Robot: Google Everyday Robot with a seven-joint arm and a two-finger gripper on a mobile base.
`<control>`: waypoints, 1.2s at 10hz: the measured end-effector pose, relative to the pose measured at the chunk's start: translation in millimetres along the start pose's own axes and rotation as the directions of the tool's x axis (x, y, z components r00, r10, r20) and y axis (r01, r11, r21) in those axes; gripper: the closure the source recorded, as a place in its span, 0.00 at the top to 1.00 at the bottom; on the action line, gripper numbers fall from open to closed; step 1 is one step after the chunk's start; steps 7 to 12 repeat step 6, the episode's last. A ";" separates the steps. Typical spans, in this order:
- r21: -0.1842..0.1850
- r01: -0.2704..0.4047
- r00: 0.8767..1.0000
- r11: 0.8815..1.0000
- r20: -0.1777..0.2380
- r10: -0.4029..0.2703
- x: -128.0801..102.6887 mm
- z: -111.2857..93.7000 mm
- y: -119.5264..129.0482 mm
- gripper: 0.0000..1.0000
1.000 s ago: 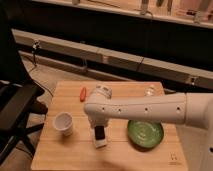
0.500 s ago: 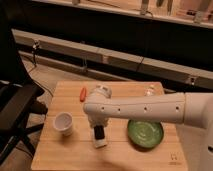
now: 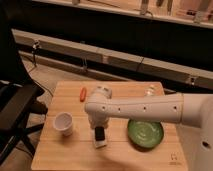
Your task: Place the eraser on the white sponge
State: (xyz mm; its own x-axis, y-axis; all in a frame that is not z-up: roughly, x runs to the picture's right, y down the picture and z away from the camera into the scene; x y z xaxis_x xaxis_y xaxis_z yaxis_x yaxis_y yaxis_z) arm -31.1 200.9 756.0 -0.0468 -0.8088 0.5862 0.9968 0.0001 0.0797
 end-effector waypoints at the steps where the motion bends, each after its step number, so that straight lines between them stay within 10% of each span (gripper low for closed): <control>1: 0.002 -0.005 1.000 1.000 0.012 0.005 -2.2 4.3 0.9 0.80; 12: 0.030 -0.016 1.000 0.999 0.027 0.016 -5.1 8.9 2.0 0.80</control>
